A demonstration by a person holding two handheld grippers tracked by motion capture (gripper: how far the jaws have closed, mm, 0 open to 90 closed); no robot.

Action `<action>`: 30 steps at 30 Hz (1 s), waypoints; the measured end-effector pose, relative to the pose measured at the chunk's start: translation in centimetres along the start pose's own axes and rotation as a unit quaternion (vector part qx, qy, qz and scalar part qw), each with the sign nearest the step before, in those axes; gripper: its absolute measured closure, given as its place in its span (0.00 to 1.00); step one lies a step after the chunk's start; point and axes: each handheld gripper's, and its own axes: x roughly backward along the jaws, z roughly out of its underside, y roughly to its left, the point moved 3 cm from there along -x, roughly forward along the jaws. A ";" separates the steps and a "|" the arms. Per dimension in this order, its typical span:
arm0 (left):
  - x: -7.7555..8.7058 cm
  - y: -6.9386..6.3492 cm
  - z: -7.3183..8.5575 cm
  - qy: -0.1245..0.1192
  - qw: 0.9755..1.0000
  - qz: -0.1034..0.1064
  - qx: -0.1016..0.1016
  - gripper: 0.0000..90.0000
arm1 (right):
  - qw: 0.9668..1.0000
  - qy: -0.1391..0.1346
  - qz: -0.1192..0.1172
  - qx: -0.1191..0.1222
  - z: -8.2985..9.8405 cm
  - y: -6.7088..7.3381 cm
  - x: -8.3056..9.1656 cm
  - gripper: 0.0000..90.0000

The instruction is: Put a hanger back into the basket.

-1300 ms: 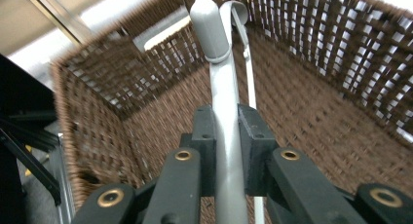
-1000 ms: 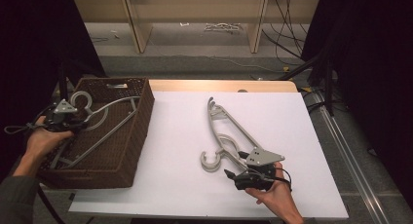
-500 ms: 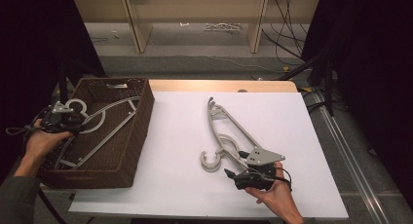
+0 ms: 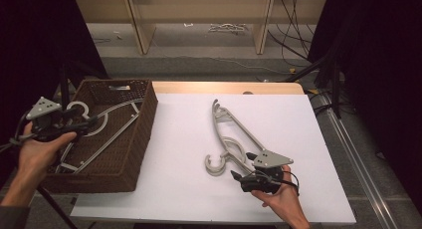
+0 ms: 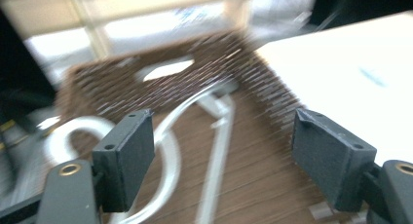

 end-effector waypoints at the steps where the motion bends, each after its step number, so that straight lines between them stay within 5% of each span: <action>1: 0.2 -1.2 -0.1 -0.010 1.000 0.011 -0.003 0.26 | 1.000 -0.003 0.004 -0.001 0.0 -0.1 0.1 0.28; 5: 0.5 -5.3 -0.2 -0.050 0.997 0.048 -0.017 0.25 | 1.000 -0.005 0.010 -0.008 0.0 -0.2 0.2 0.27; 7: 0.7 -8.0 -0.1 -0.078 0.994 0.073 -0.025 0.25 | 1.000 -0.004 0.009 -0.012 0.0 -0.2 0.3 0.27; 13: 0.0 -11.9 1.5 -0.081 0.988 0.129 -0.022 0.23 | 1.000 -0.005 0.010 -0.016 0.0 -0.2 0.3 0.27; 14: -0.4 -13.2 2.3 -0.089 0.984 0.151 -0.012 0.22 | 1.000 -0.009 0.013 -0.011 0.0 -0.3 0.3 0.27; 16: -0.8 -14.2 3.1 -0.098 0.981 0.167 -0.015 0.20 | 1.000 -0.009 0.015 -0.010 0.0 -0.3 0.3 0.27; 20: -1.2 -15.6 4.6 -0.083 0.979 0.183 -0.038 0.19 | 1.000 -0.006 0.013 -0.014 0.1 -0.4 0.3 0.27; 30: -2.0 -17.3 7.7 -0.078 0.978 0.188 -0.049 0.19 | 1.000 -0.006 0.012 -0.014 0.3 -0.4 0.3 0.27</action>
